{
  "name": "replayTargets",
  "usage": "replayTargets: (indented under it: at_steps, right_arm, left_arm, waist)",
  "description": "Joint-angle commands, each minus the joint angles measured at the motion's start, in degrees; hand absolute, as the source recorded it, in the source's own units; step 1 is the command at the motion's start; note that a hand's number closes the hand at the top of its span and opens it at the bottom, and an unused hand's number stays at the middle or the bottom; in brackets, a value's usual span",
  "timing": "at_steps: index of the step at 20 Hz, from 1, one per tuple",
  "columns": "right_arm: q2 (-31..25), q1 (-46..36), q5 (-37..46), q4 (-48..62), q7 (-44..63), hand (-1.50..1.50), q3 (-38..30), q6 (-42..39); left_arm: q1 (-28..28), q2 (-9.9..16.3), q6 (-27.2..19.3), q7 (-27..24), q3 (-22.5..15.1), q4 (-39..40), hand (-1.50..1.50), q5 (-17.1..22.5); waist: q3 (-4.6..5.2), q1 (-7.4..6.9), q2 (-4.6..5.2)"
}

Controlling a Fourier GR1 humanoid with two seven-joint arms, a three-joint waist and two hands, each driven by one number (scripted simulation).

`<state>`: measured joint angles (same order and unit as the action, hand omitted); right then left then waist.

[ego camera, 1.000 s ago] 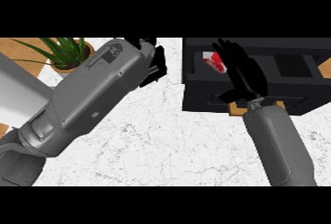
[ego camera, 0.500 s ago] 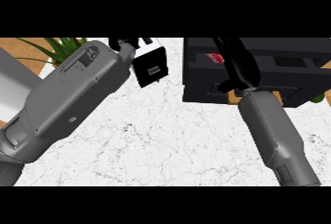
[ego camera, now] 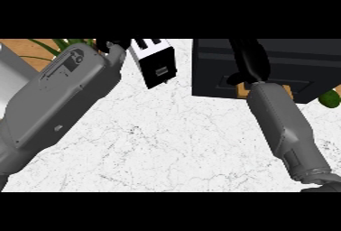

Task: Pick up the can, place it into the drawer and close the drawer

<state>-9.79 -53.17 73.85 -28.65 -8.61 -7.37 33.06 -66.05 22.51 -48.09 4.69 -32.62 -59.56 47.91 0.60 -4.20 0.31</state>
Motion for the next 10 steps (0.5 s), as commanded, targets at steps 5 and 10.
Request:
replayTargets:
  at_steps: [5,10]
  right_arm:
    - [-1.32,-7.44,0.64,10.50,1.21,-1.50,-2.90,6.51]
    - [-3.40,-11.72,1.11,13.53,2.72,-1.50,-3.68,6.01]
  left_arm:
    - [2.64,1.88,-0.48,1.46,-0.24,-4.21,-1.50,-1.86]
    - [2.93,3.82,0.48,3.28,0.27,-6.99,-1.50,-2.05]
  waist:
    - [-0.72,-1.18,1.35]
    - [-0.70,-1.74,1.42]
